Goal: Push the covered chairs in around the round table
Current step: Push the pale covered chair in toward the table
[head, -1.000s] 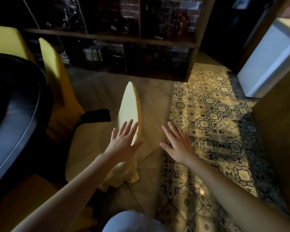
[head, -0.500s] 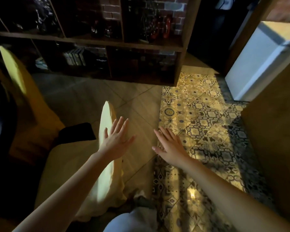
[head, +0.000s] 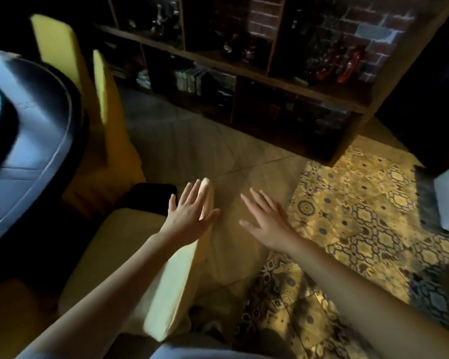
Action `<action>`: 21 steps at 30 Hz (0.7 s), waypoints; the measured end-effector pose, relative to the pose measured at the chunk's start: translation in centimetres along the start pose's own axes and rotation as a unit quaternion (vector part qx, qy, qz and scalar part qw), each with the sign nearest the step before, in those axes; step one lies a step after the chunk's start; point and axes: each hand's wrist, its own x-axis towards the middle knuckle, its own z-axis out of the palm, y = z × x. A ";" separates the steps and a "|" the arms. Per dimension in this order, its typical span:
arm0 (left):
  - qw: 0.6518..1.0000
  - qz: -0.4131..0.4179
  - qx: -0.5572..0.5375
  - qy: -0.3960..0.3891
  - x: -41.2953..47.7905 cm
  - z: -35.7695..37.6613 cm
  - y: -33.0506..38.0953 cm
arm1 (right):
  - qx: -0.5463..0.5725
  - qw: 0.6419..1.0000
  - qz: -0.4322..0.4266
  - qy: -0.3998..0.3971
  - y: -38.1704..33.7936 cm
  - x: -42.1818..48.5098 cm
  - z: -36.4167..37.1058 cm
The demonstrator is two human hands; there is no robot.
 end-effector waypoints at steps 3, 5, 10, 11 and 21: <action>0.997 -0.070 -0.011 0.003 0.0 -0.6 -1.9 | -0.002 0.998 -0.064 -0.022 -1.2 4.0 -0.3; 0.993 -0.115 -0.016 0.001 -0.8 -0.3 -2.8 | -0.018 0.992 -0.119 -0.036 -2.1 6.3 -0.2; 0.974 -0.222 -0.045 -0.011 -2.6 1.2 -3.7 | -0.046 0.962 -0.255 -0.088 -3.9 11.5 -0.3; 0.966 -0.249 -0.064 -0.011 -3.1 1.7 -3.4 | -0.060 0.952 -0.278 -0.109 -3.9 12.2 -0.4; 0.877 -0.438 -0.199 -0.013 -11.0 6.5 0.8 | -0.155 0.852 -0.434 -0.247 -3.7 15.7 -0.5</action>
